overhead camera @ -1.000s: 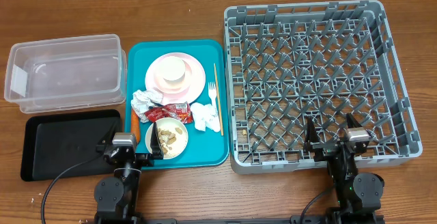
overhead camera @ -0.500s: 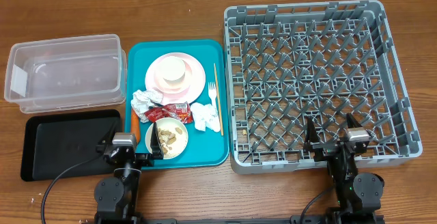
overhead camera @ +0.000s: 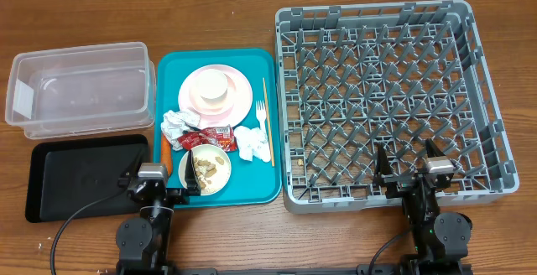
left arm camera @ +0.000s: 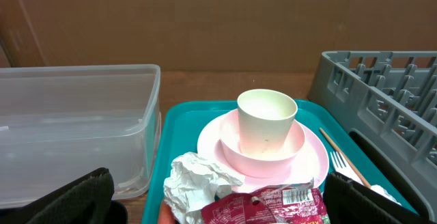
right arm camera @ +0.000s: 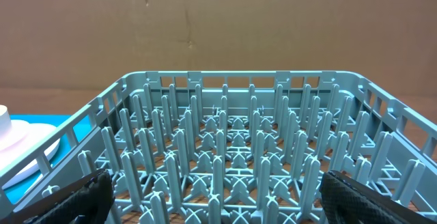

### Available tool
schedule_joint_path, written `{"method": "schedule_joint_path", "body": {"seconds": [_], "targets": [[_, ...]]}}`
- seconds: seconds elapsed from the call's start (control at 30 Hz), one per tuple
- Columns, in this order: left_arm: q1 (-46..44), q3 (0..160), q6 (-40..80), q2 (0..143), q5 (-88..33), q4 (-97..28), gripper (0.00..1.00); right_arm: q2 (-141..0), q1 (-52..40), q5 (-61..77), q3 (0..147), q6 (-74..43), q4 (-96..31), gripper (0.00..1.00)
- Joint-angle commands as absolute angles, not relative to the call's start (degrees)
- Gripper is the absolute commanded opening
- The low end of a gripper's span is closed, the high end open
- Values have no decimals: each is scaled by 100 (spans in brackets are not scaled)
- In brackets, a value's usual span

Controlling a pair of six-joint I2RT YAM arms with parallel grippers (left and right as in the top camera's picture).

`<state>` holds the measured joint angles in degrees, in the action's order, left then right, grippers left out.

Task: Sort waste into correct bins and load items into the dishwasher

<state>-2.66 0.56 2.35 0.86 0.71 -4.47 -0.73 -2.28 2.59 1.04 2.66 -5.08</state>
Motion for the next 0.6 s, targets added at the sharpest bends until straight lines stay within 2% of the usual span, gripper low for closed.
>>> {"method": "schedule_joint_path", "body": {"seconds": [0.0,0.3,0.57], "targets": [[-290,27,148,36,126,-429,100,-23,-213,268,45,283,-464,100],[-290,82,156,36,-242,191,100,-23,-213,268,45,283,-464,100],[-292,1433,169,38,-268,-1400,100,-23,-213,266,45,283,-464,100]]}}
